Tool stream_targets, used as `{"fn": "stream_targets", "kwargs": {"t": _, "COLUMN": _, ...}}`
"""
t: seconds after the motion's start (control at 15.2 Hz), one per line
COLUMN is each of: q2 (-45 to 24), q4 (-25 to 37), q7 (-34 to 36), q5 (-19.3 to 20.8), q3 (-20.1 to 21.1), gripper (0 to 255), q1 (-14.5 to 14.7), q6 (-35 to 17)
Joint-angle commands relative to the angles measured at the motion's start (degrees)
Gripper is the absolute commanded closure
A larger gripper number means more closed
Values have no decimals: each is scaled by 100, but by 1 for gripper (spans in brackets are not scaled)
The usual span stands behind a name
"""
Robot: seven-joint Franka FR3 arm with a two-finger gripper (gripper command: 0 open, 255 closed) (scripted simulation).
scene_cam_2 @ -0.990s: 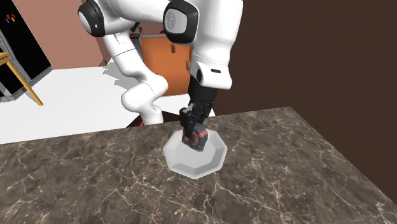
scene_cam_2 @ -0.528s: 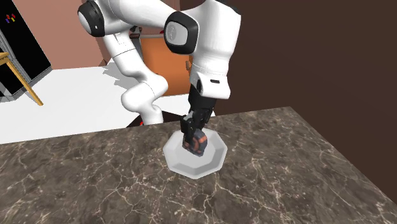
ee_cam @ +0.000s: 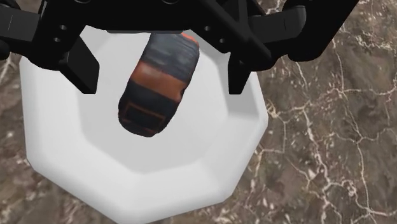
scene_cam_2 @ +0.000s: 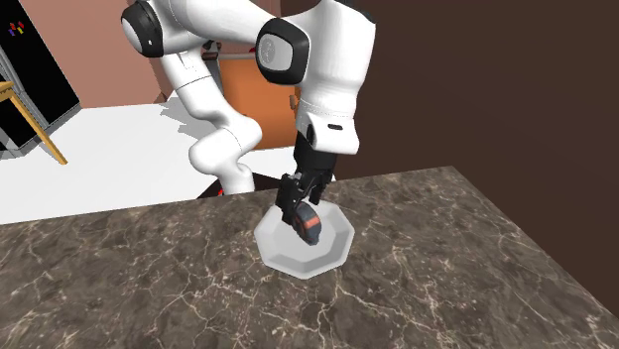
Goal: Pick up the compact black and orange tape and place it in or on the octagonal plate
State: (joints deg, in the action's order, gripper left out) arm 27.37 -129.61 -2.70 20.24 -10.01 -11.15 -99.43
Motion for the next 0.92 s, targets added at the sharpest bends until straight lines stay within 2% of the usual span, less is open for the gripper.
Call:
{"fn": "stream_targets", "kwargs": {"t": 0.0, "q2": 0, "q4": 0, "q7": 0, "q5": 0, "q3": 0, "gripper": 0, "q1": 0, "q6": 0}}
{"fn": "stream_targets", "kwargs": {"t": 0.07, "q2": 0, "q4": 0, "q7": 0, "q5": 0, "q3": 0, "gripper": 0, "q1": 0, "q6": 0}}
{"fn": "stream_targets", "kwargs": {"t": 0.33, "q2": -80, "q4": 755, "q7": -39, "q5": -124, "q3": 167, "gripper": 0, "q1": 71, "q6": 698}}
{"fn": "stream_targets", "kwargs": {"t": 0.86, "q2": -80, "q4": 755, "q7": -39, "q5": -124, "q3": 168, "gripper": 0, "q1": 70, "q6": 698}}
